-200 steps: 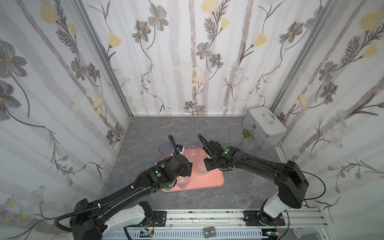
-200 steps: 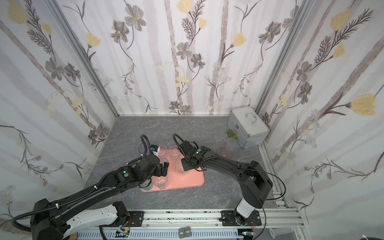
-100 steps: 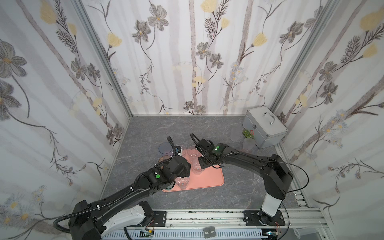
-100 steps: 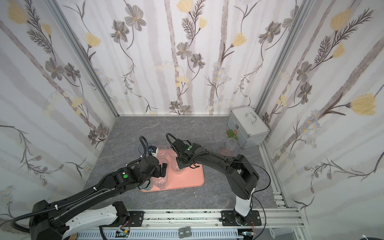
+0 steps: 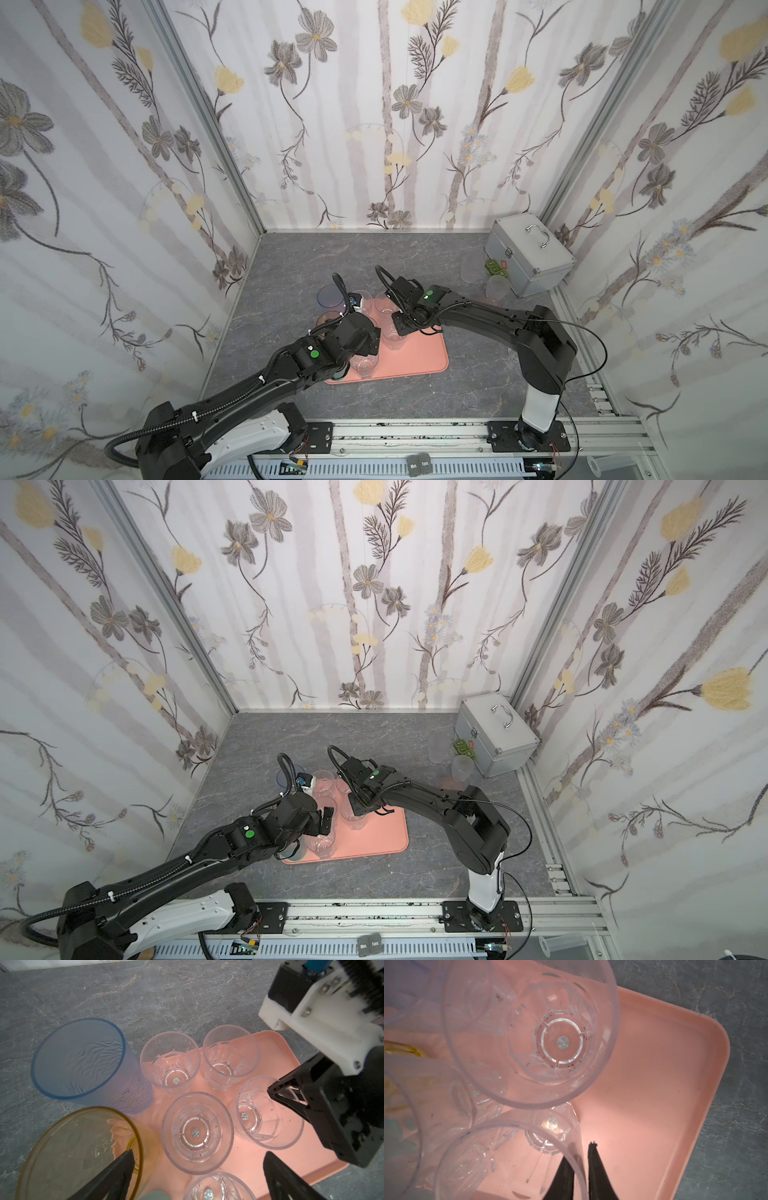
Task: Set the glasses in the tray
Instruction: 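Open the right gripper and move it toward the pink cup near the case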
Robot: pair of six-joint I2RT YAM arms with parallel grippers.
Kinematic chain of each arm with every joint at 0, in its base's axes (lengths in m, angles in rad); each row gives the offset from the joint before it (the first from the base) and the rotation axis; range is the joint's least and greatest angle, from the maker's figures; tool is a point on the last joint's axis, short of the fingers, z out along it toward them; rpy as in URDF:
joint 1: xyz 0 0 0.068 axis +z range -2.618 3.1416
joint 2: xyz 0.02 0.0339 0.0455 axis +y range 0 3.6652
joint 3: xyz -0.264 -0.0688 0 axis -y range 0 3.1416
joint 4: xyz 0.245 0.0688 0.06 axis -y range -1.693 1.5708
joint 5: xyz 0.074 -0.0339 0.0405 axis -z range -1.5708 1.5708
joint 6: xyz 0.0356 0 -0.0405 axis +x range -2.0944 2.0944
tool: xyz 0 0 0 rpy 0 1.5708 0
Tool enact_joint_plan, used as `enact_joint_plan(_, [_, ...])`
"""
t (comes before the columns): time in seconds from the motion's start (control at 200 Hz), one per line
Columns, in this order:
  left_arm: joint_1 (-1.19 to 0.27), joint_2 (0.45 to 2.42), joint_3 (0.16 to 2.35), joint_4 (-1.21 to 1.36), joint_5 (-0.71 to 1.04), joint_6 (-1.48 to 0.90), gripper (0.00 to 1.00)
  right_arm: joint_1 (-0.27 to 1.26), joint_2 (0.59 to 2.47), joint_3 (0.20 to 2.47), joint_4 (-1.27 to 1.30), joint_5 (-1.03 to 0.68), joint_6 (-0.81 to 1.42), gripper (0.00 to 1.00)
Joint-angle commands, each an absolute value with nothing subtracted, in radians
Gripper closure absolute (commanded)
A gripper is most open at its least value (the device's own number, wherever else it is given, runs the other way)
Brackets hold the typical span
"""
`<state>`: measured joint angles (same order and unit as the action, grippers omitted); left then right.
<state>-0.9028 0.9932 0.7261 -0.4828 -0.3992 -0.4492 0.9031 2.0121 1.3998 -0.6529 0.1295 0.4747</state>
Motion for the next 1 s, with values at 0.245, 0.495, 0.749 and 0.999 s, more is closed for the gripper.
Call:
enact_joint_plan(0.245, [-0.904,0.995,0.723,-0.474,-0.423,-0.466,0.00,0.902,2.004,1.421,-0.622,0.116,0.489,0.81])
enact_joint_plan(0.495, [-0.903,1.067,0.849,-0.427,-0.478,-0.419,0.00,0.856,1.908,1.439,-0.643,0.077,0.447,0.66])
enact_joint_plan(0.749, [-0.905,1.158,0.920,-0.282,-0.461,-0.404,0.00,0.681,1.786,1.390,-0.637,0.089,0.418,0.63])
enact_joint_plan(0.999, [-0.942,1.250,0.930,-0.187,-0.428,-0.431,0.00,0.460,1.719,1.301,-0.588,0.110,0.394,0.63])
